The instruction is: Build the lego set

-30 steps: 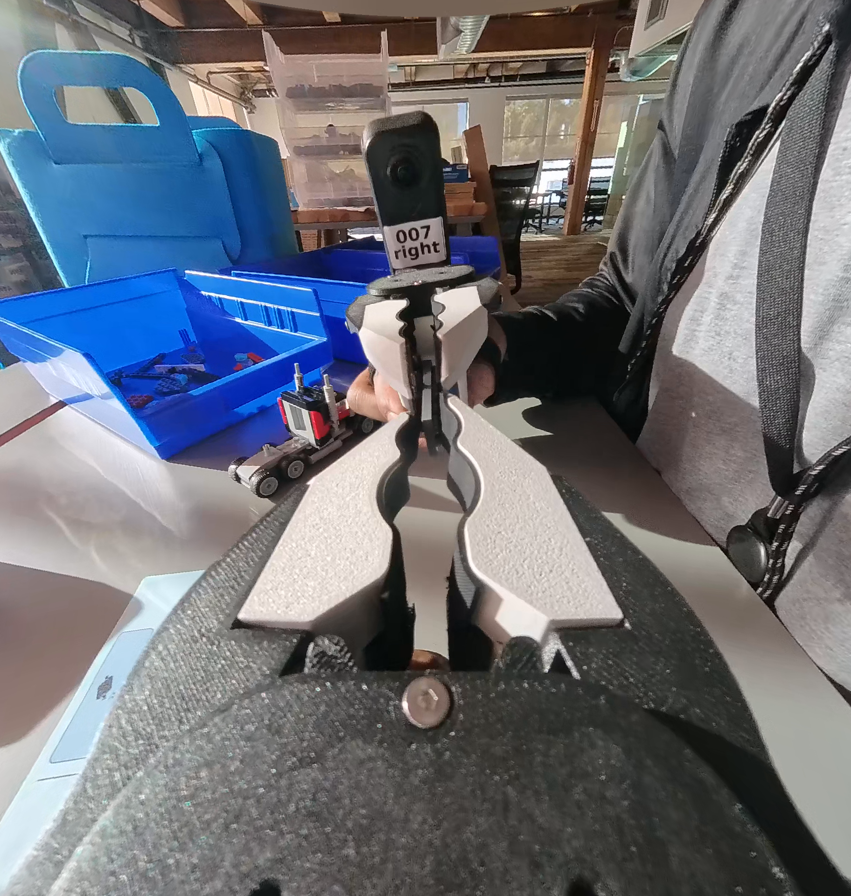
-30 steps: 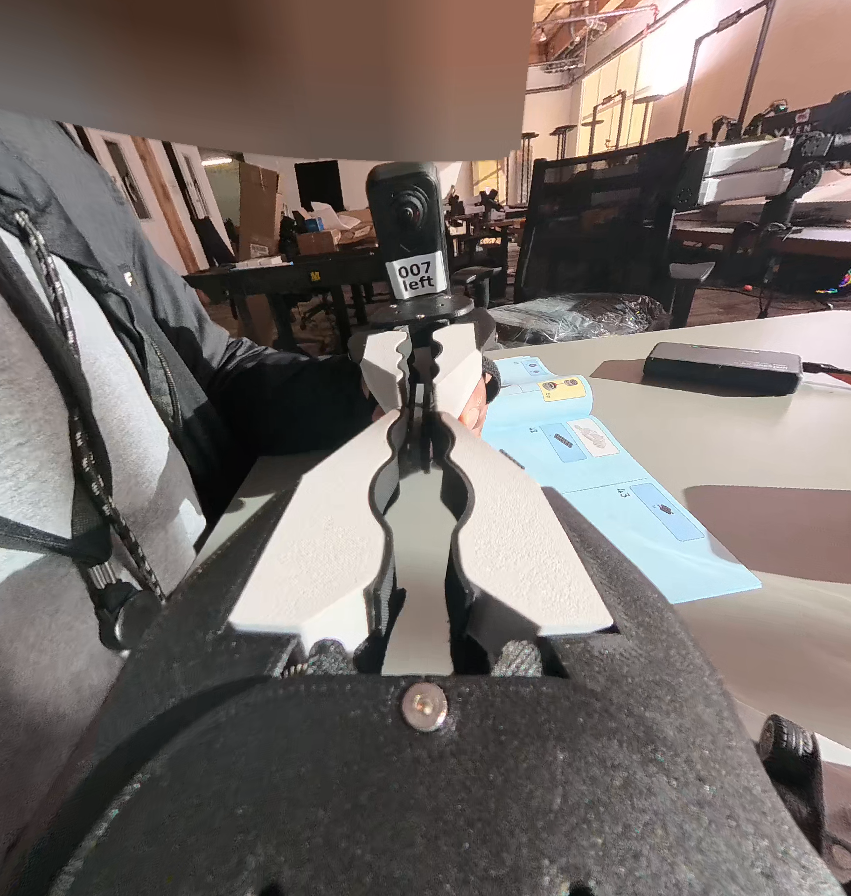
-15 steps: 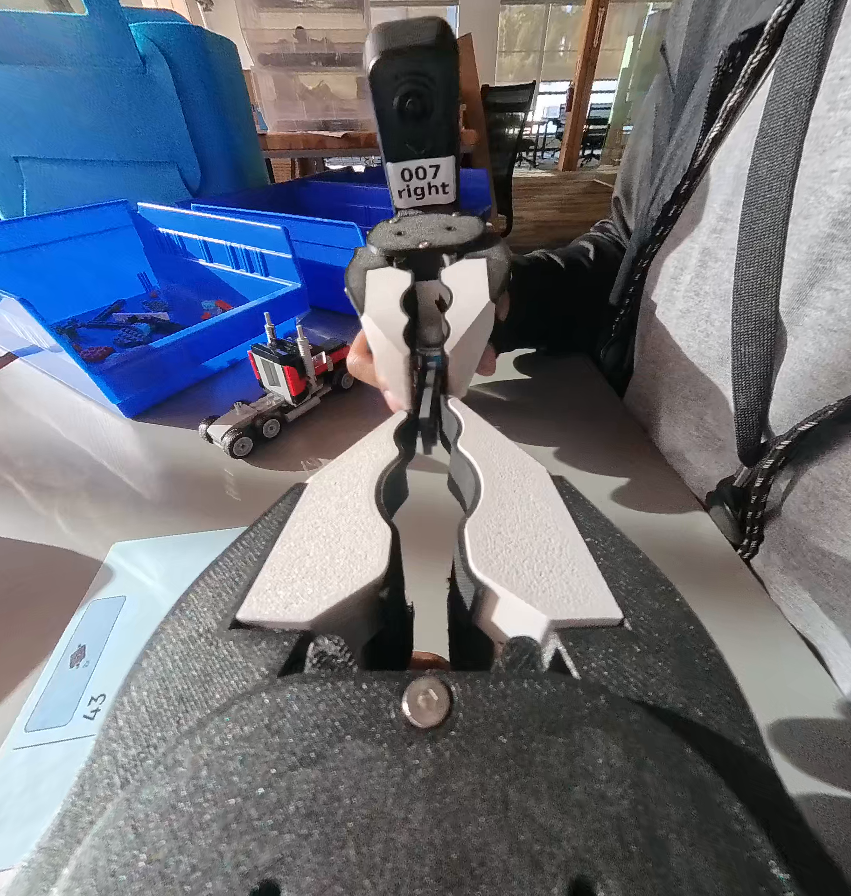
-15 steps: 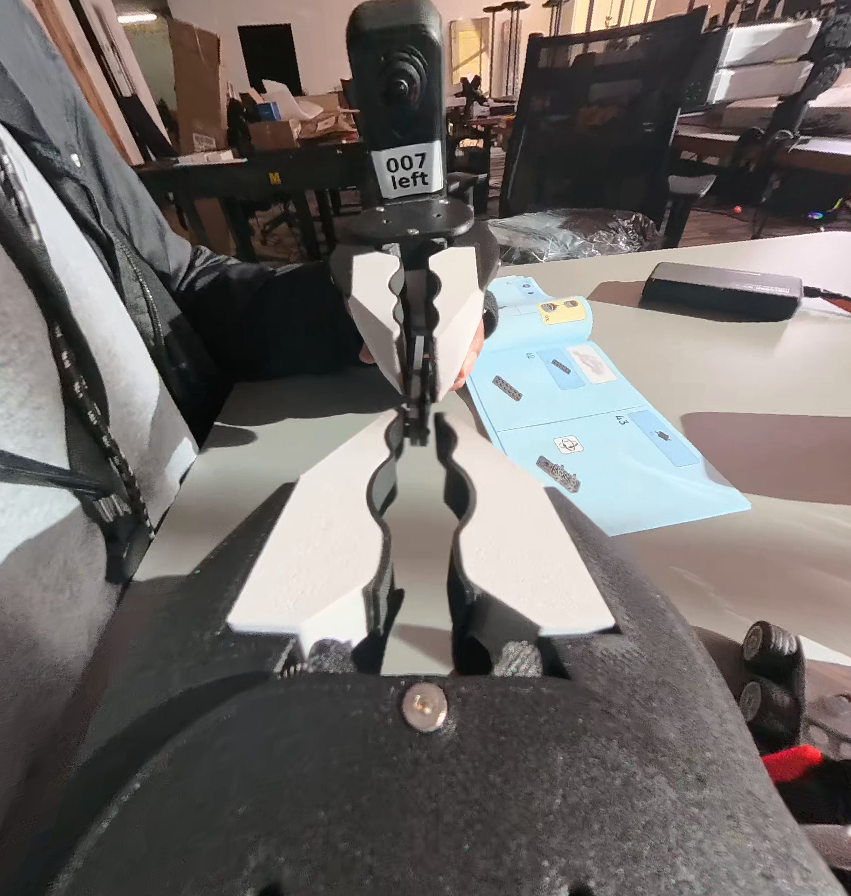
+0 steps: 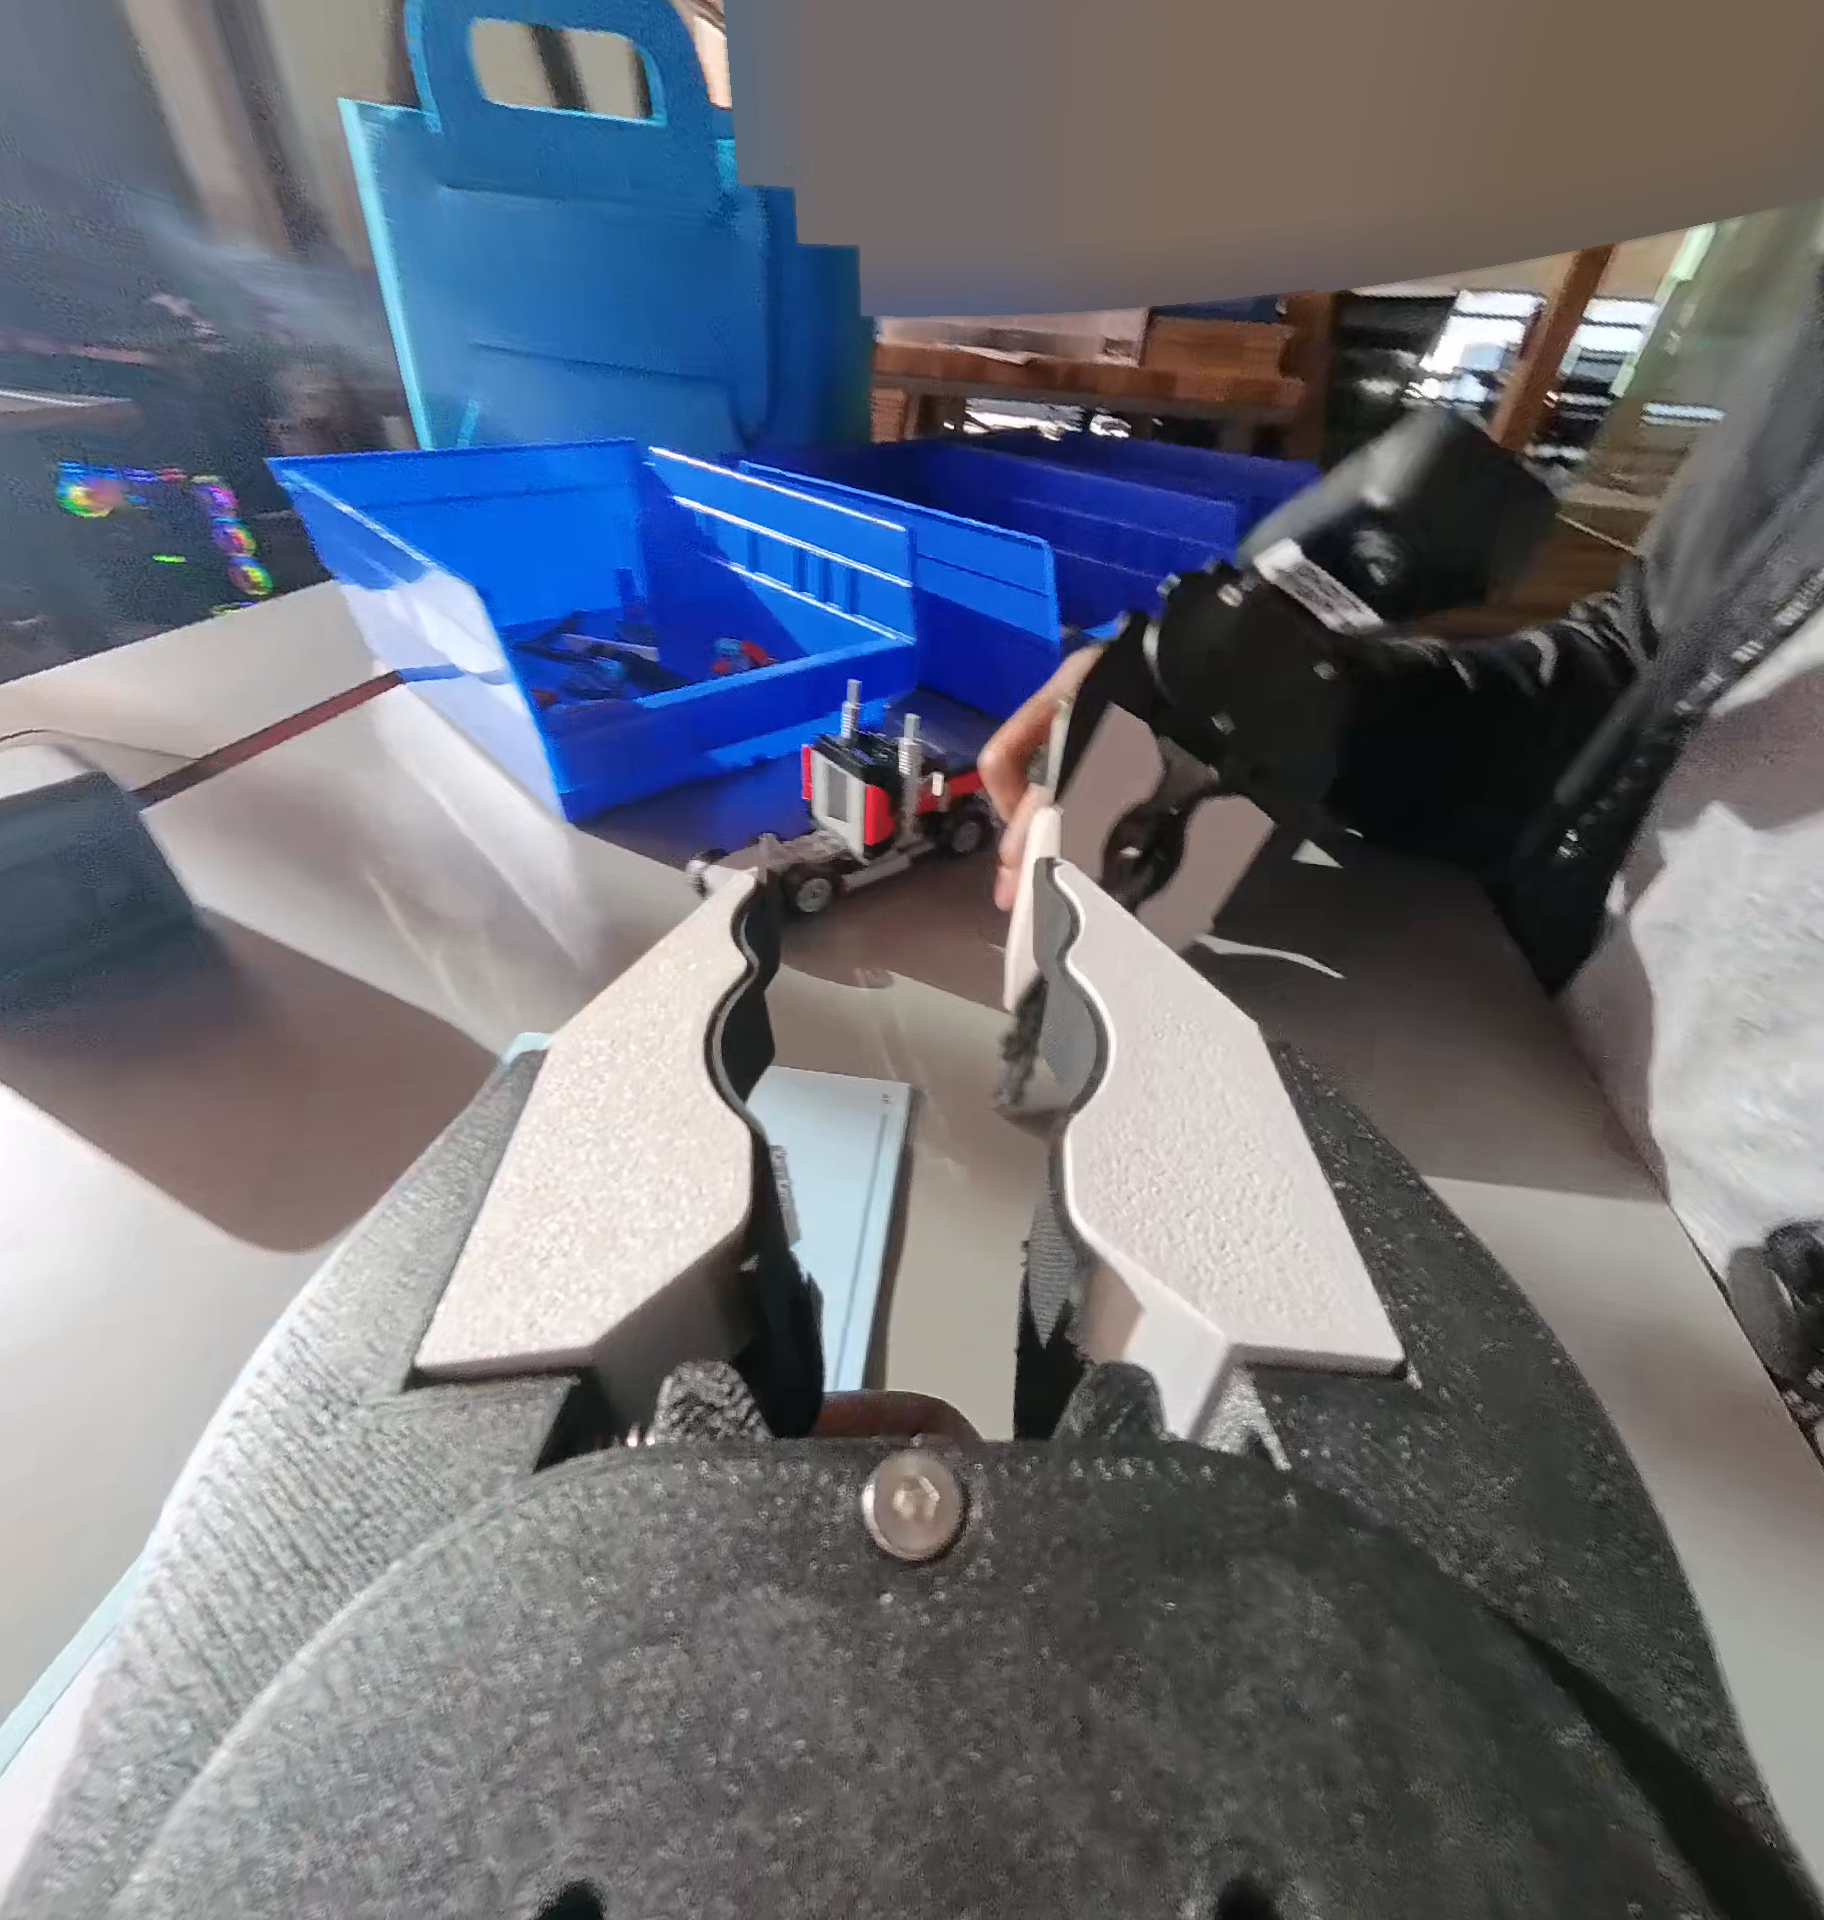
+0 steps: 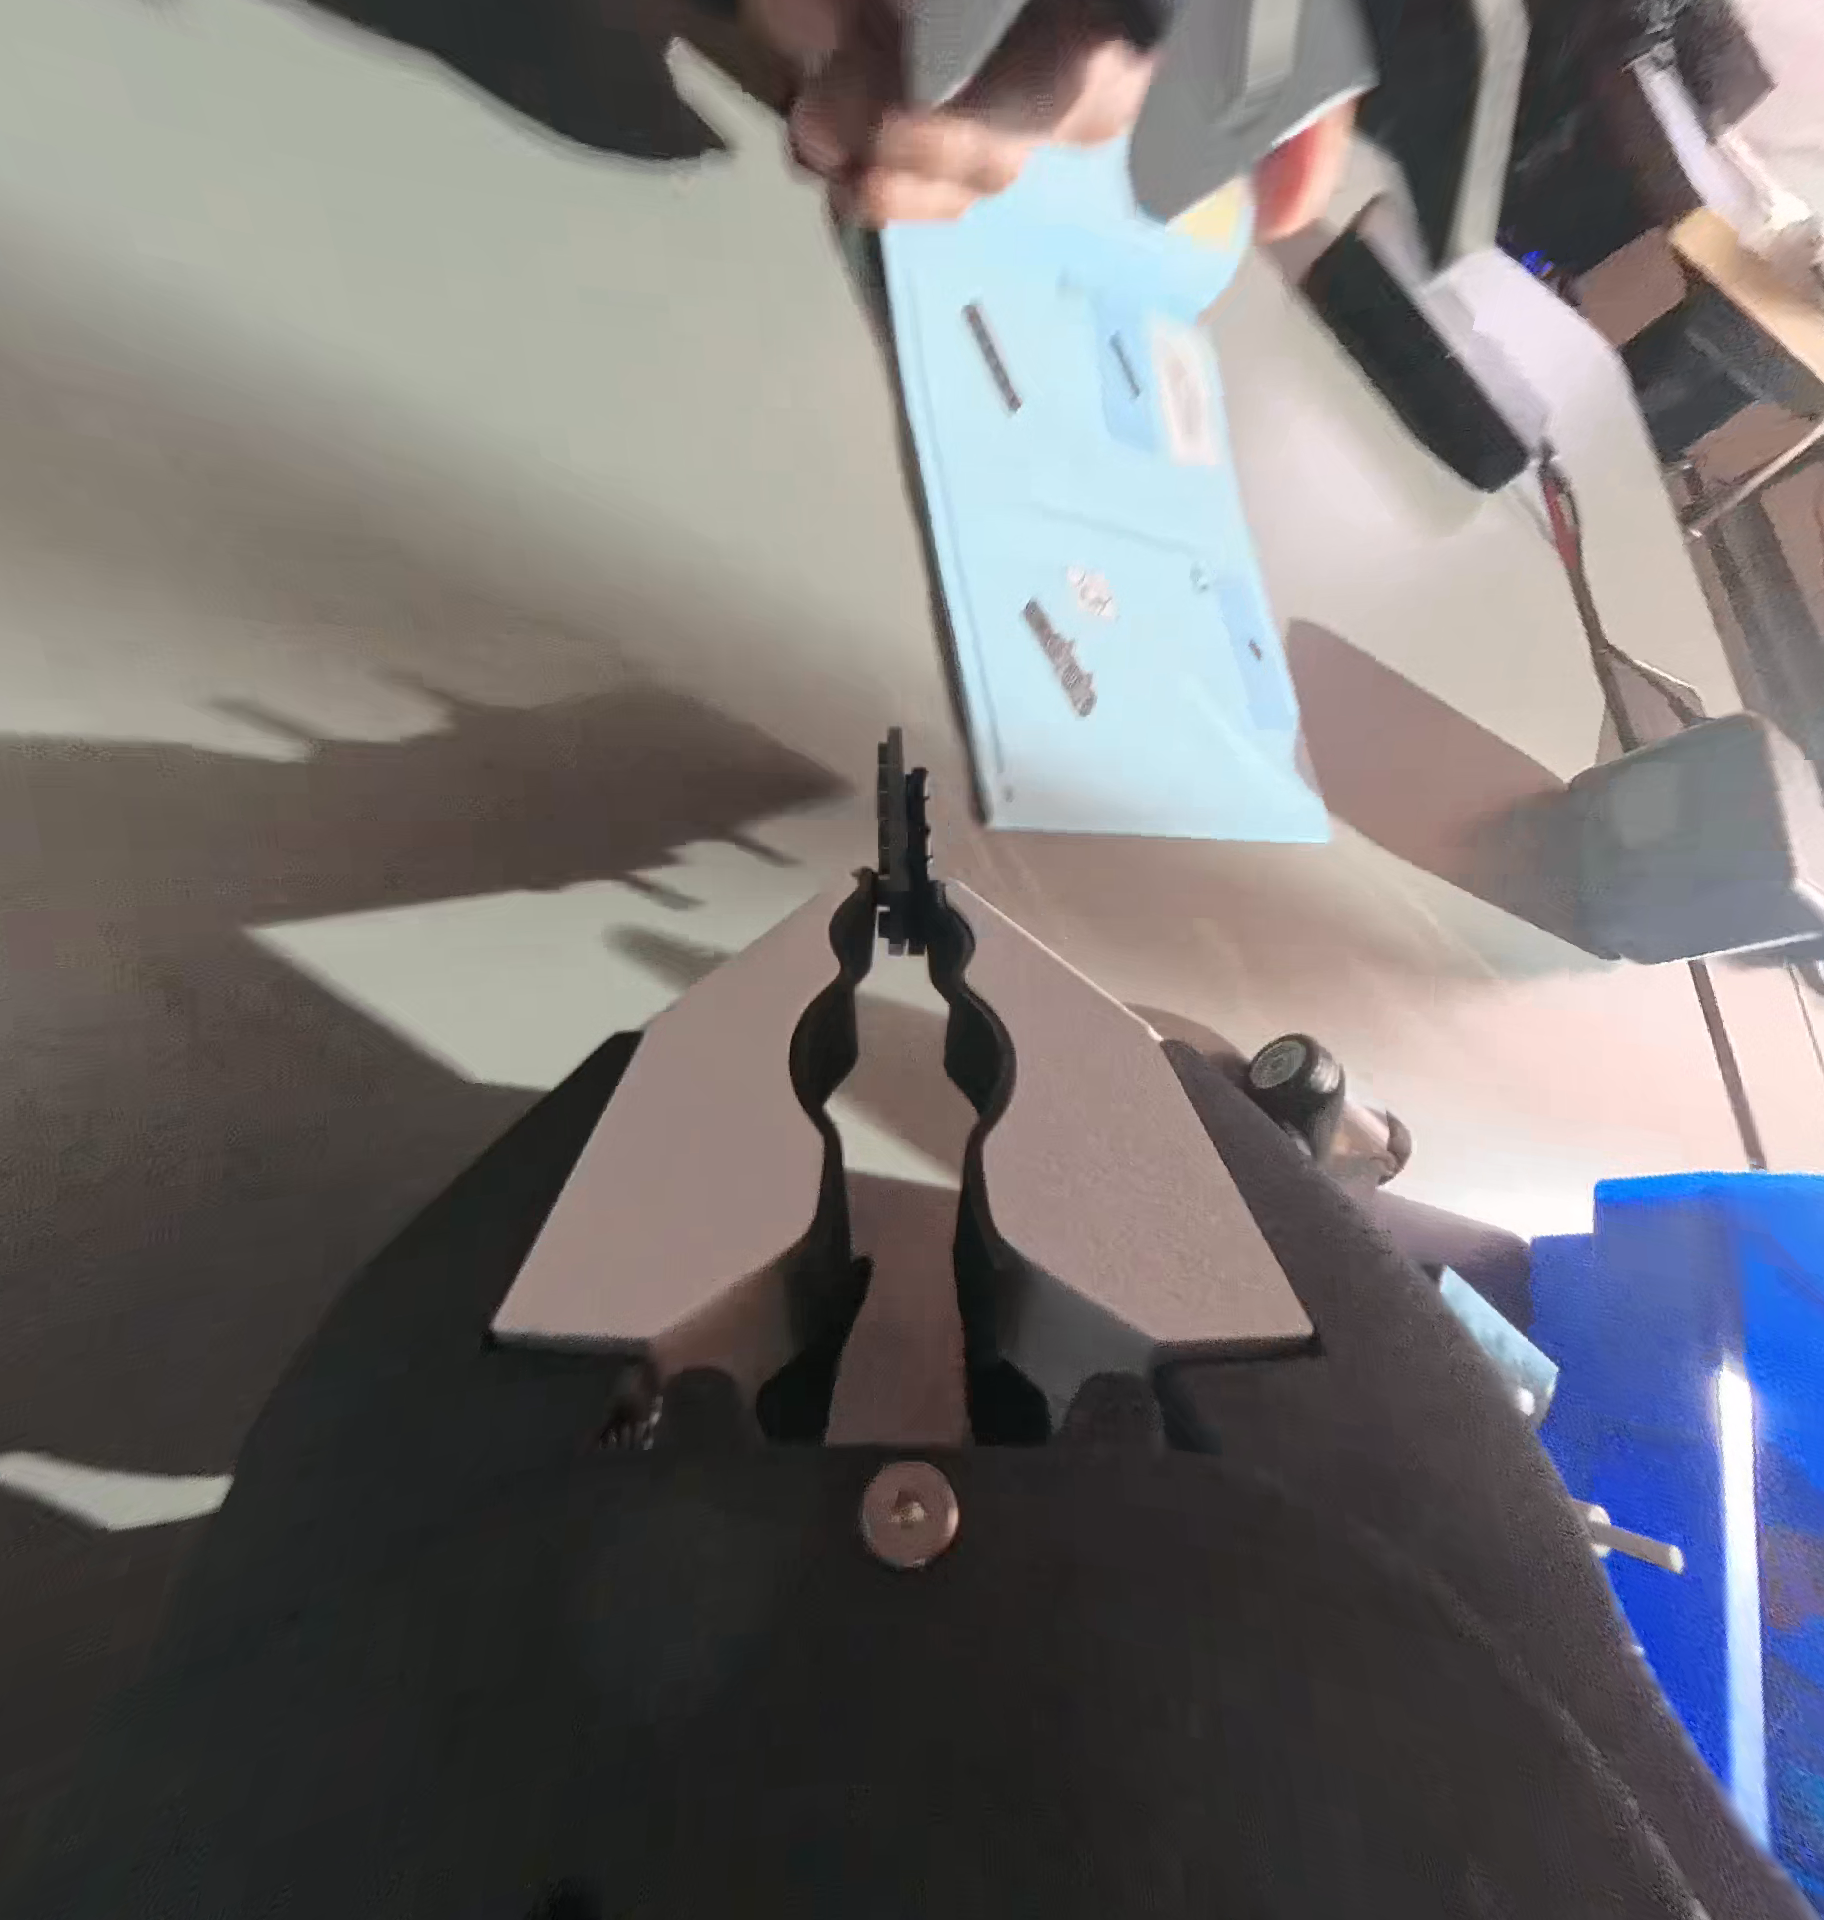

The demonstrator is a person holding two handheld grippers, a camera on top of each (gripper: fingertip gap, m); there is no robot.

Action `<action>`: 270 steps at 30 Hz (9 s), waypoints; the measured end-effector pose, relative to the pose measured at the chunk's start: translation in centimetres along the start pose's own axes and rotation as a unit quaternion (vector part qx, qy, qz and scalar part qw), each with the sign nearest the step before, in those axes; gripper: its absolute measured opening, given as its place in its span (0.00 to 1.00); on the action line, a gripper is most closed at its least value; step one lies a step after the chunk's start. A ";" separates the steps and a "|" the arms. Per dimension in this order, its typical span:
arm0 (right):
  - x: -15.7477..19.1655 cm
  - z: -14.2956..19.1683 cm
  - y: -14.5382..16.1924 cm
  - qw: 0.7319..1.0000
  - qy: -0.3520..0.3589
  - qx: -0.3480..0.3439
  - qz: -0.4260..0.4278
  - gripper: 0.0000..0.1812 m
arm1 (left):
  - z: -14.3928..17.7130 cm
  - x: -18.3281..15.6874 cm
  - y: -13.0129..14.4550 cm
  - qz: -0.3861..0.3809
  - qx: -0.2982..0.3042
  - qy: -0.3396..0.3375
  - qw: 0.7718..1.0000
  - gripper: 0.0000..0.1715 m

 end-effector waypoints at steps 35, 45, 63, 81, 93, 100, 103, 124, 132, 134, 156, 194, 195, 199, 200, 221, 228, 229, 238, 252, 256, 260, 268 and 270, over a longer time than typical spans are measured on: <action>-4.4 -4.6 -1.1 0.968 0.042 0.053 -0.240 0.38 | -5.3 8.7 2.2 0.128 0.303 -0.091 0.940 0.50; -4.5 -5.5 -1.1 0.967 0.037 0.082 -0.238 0.39 | -5.3 8.7 2.5 0.123 0.311 -0.095 0.938 0.49; -4.9 -5.2 -0.9 0.963 0.043 0.071 -0.256 0.38 | -4.3 8.6 1.4 0.109 0.293 -0.093 0.945 0.42; -7.7 -6.3 -1.0 0.917 0.066 0.023 -0.393 0.37 | -3.6 8.4 0.6 0.131 0.249 -0.064 0.957 0.35; -7.4 -7.4 -2.2 0.927 0.036 0.007 -0.374 0.35 | -2.6 8.4 -0.1 0.133 0.225 -0.070 0.963 0.35; -7.4 -6.7 -1.9 0.915 -0.008 -0.023 -0.403 0.34 | -2.2 9.2 0.2 0.167 0.210 -0.130 0.955 0.37; -7.4 -6.7 -1.8 0.912 -0.016 -0.032 -0.409 0.34 | -2.6 9.3 0.4 0.176 0.203 -0.147 0.952 0.38; -7.4 -6.9 -1.8 0.914 -0.021 -0.032 -0.404 0.33 | -3.4 9.3 1.1 0.188 0.196 -0.167 0.948 0.38; -7.5 -6.8 -1.7 0.911 -0.024 -0.036 -0.410 0.33 | -3.2 9.5 1.2 0.191 0.199 -0.169 0.946 0.38; -7.5 -6.8 -1.7 0.911 -0.024 -0.036 -0.411 0.33 | -3.2 9.6 1.2 0.192 0.200 -0.170 0.946 0.38; -7.4 -6.9 -1.9 0.919 -0.003 -0.026 -0.393 0.33 | -3.7 9.3 1.3 0.195 0.195 -0.170 0.946 0.37; -7.2 -6.9 -2.0 0.924 0.029 -0.003 -0.382 0.35 | -3.6 9.8 2.3 0.215 0.220 -0.184 0.934 0.32; -7.2 -6.9 -2.0 0.924 0.034 -0.001 -0.381 0.36 | -3.6 9.8 2.3 0.215 0.220 -0.184 0.933 0.32; -7.2 -6.8 -1.9 0.929 0.063 0.016 -0.364 0.38 | -3.6 9.8 2.4 0.215 0.223 -0.186 0.932 0.32; -7.2 -6.8 -2.0 0.931 0.066 0.017 -0.360 0.38 | -3.6 9.8 2.4 0.215 0.224 -0.186 0.932 0.31; -7.4 -5.6 -0.6 0.830 -0.172 -0.111 -0.519 0.33 | -1.2 8.0 -0.5 0.154 0.202 -0.104 0.962 0.39; -7.6 -5.3 -0.2 0.766 -0.231 -0.171 -0.575 0.32 | -0.9 3.5 1.8 0.044 0.268 -0.054 0.961 0.39; -7.7 -5.3 -0.1 0.761 -0.232 -0.177 -0.579 0.31 | -1.1 3.0 2.1 0.031 0.272 -0.047 0.961 0.40; -8.1 -5.3 0.1 0.733 -0.224 -0.210 -0.606 0.30 | -2.2 1.4 1.5 -0.027 0.265 -0.055 0.962 0.34; -8.0 -5.3 0.1 0.729 -0.211 -0.221 -0.612 0.30 | 4.4 3.3 1.9 0.204 0.115 -0.166 0.958 0.01; -7.9 -5.6 0.0 0.737 -0.208 -0.210 -0.607 0.30 | 10.1 2.0 2.5 0.257 0.021 -0.249 0.934 0.01; -7.6 -5.8 -0.2 0.749 -0.210 -0.198 -0.597 0.30 | 15.9 1.0 3.9 0.316 -0.056 -0.328 0.889 0.01; -7.4 -6.0 -0.2 0.754 -0.209 -0.186 -0.594 0.30 | 22.5 0.0 5.7 0.353 -0.071 -0.427 0.830 0.01; -7.3 -6.1 -0.2 0.756 -0.209 -0.181 -0.593 0.30 | 23.1 -0.1 5.9 0.350 -0.056 -0.442 0.824 0.01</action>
Point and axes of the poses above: each gripper's, where its closed fingertips meet, z back along the fingers, y out of its underside, x = y × z across the jaws, the point moved 10 cm from there along z, back along the fingers, and after that the axes turned 3 degrees about z, right-handed, at the moved point
